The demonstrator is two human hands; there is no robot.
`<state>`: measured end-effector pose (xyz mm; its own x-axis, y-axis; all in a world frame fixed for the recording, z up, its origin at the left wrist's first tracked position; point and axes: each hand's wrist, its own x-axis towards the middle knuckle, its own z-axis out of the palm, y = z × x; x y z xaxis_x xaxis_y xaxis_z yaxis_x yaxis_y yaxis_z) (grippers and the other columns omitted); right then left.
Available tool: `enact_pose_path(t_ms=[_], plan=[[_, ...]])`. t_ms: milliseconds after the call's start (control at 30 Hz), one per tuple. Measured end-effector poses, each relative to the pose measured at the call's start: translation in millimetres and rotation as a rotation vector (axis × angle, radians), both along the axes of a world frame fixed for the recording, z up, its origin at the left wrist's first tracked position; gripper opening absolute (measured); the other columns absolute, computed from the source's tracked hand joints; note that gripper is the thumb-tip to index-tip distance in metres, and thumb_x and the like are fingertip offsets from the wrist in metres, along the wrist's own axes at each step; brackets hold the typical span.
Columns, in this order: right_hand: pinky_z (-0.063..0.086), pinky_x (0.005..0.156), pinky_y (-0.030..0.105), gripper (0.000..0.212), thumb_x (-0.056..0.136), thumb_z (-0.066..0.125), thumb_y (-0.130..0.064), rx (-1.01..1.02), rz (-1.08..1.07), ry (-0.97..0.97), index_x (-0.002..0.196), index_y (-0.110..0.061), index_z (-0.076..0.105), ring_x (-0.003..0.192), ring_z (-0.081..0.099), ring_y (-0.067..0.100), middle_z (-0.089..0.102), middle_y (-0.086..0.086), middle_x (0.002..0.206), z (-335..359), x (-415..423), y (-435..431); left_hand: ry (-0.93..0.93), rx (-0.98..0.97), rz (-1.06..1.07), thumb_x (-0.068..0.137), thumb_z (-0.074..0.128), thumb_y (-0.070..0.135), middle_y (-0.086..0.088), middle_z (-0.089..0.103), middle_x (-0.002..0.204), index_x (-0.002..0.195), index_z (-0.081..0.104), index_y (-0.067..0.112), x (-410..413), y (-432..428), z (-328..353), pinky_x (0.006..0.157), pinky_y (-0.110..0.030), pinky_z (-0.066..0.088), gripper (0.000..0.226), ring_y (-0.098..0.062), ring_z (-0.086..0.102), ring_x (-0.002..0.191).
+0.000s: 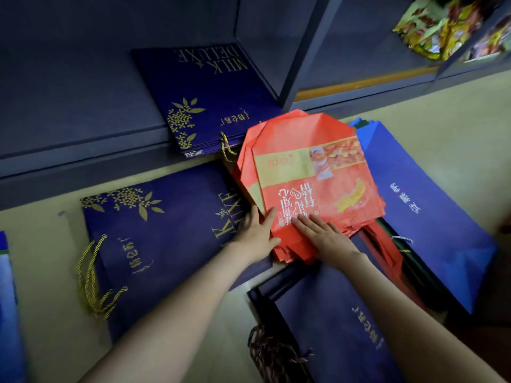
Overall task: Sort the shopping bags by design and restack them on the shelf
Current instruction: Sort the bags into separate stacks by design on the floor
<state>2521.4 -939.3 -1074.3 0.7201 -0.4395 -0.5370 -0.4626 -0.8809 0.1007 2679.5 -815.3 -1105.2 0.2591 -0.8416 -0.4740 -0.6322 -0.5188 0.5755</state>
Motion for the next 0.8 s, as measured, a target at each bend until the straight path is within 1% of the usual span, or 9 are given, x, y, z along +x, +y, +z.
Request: enact_pose_path(t_ms=[67, 200, 267, 333, 400, 433, 600, 733, 800], plan=[[0.009, 0.117, 0.047, 0.091, 0.089, 0.043, 0.001, -0.015, -0.12, -0.046, 0.148, -0.036, -0.016, 0.146, -0.008, 0.015, -0.013, -0.015, 0.157, -3.7, 7.6, 0.3, -0.065, -0.07, 0.0, 0.097, 0.046, 0.037, -0.013, -0.014, 0.157, 0.152, 0.002, 0.027, 12.9, 3.5, 0.0, 0.116, -0.043, 0.009, 0.071, -0.034, 0.0, 0.144], [0.003, 0.115, 0.056, 0.104, 0.081, 0.047, 0.009, 0.049, -0.292, -0.087, 0.14, -0.04, -0.024, 0.145, -0.014, 0.022, -0.018, -0.012, 0.157, -15.6, 0.6, -8.2, -0.49, -0.327, 0.186, 0.095, 0.047, 0.024, -0.018, -0.002, 0.157, 0.152, 0.009, 0.02, 52.9, 13.9, 2.2, 0.117, -0.043, 0.001, 0.068, -0.032, -0.001, 0.145], [-0.005, 0.114, 0.055, 0.103, 0.081, 0.051, -0.002, 0.123, -0.291, -0.007, 0.14, -0.04, -0.024, 0.143, -0.02, 0.023, -0.021, -0.009, 0.156, -14.3, 1.7, -12.5, -0.655, -0.329, 0.262, 0.091, 0.053, 0.018, -0.02, -0.009, 0.156, 0.152, 0.003, 0.025, 72.3, 20.5, 3.4, 0.115, -0.048, -0.005, 0.079, -0.035, -0.009, 0.144], [-0.006, 0.113, 0.053, 0.089, 0.081, 0.056, -0.028, 0.149, -0.289, -0.071, 0.151, -0.03, 0.002, 0.146, -0.012, 0.024, -0.005, -0.001, 0.159, -6.6, 13.6, -11.9, -0.701, -0.271, 0.267, 0.088, 0.057, 0.019, -0.019, -0.019, 0.155, 0.151, -0.005, 0.029, 83.5, 25.3, -1.4, 0.112, -0.051, -0.009, 0.089, -0.036, -0.016, 0.143], [0.006, 0.114, 0.054, 0.081, 0.07, 0.048, -0.051, 0.079, -0.319, -0.405, 0.143, -0.018, 0.036, 0.144, 0.011, 0.031, 0.022, 0.009, 0.152, 3.9, 34.9, -6.7, -0.679, -0.224, 0.261, 0.089, 0.058, 0.026, -0.018, -0.023, 0.154, 0.15, -0.01, 0.03, 84.7, 29.0, -6.9, 0.112, -0.053, -0.01, 0.092, -0.035, -0.018, 0.142], [0.01, 0.113, 0.055, 0.083, 0.068, 0.047, -0.057, 0.021, -0.351, -0.514, 0.14, -0.017, 0.038, 0.143, 0.015, 0.032, 0.025, 0.011, 0.149, 6.4, 46.0, -4.0, -0.653, -0.211, 0.25, 0.09, 0.057, 0.03, -0.017, -0.024, 0.154, 0.149, -0.013, 0.03, 81.6, 30.3, -11.0, 0.112, -0.054, -0.009, 0.091, -0.035, -0.019, 0.142], [0.0, 0.111, 0.061, 0.099, 0.084, 0.054, -0.06, 0.031, -0.507, -0.298, 0.148, -0.032, -0.015, 0.145, -0.013, 0.031, -0.015, 0.005, 0.158, -18.8, 81.0, 11.3, -0.479, -0.186, 0.109, 0.093, 0.048, 0.043, -0.016, -0.027, 0.153, 0.139, -0.028, 0.03, 52.7, 26.1, -26.5, 0.112, -0.055, -0.008, 0.089, -0.032, -0.021, 0.142], [0.001, 0.114, 0.059, 0.072, 0.099, 0.032, -0.031, 0.067, -0.334, -0.231, 0.146, -0.032, -0.022, 0.145, -0.01, 0.032, -0.012, 0.001, 0.159, -31.9, 71.1, 25.8, -0.261, -0.204, 0.098, 0.099, 0.041, 0.037, -0.017, -0.02, 0.155, 0.147, -0.019, 0.013, 42.8, 7.5, -30.5, 0.115, -0.042, -0.008, 0.08, -0.028, -0.014, 0.145], [0.001, 0.114, 0.059, 0.073, 0.098, 0.032, -0.027, 0.067, -0.287, -0.21, 0.142, -0.035, -0.025, 0.145, -0.012, 0.027, -0.012, -0.007, 0.159, -32.8, 55.7, 27.2, -0.149, -0.215, 0.119, 0.101, 0.037, 0.031, -0.019, -0.016, 0.155, 0.148, -0.013, 0.002, 43.4, -3.4, -31.3, 0.116, -0.033, -0.008, 0.074, -0.027, -0.011, 0.145]])
